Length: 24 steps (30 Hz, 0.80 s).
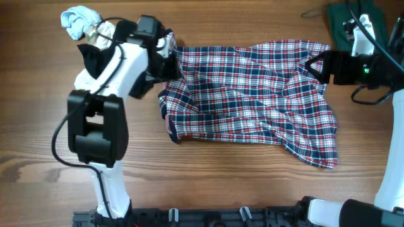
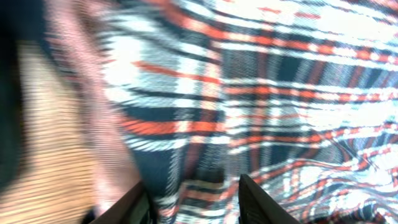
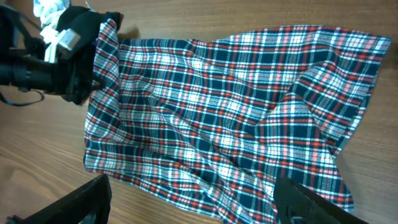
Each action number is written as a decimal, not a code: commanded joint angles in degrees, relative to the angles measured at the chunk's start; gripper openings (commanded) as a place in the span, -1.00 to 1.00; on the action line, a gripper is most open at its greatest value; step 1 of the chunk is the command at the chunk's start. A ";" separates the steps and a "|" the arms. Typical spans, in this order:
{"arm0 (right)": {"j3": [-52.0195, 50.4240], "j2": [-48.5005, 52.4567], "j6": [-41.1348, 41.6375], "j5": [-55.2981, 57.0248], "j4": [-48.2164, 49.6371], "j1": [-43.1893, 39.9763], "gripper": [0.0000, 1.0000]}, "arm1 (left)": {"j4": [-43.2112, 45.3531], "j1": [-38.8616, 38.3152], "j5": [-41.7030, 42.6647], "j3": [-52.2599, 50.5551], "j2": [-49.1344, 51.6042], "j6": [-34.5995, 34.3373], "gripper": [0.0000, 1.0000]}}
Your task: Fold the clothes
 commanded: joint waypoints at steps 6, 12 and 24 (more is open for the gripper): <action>-0.15 0.66 0.66 2.60 -1.79 0.20 0.71 | 1.22 -2.23 -0.35 -0.07 0.66 0.28 -0.50; -0.15 0.66 0.72 2.58 -1.86 0.20 0.71 | 4.07 -12.00 3.06 -0.07 0.66 0.28 -0.92; -0.15 0.66 0.70 2.58 -1.31 0.20 0.73 | 3.34 -8.92 -5.27 0.33 0.42 0.81 0.43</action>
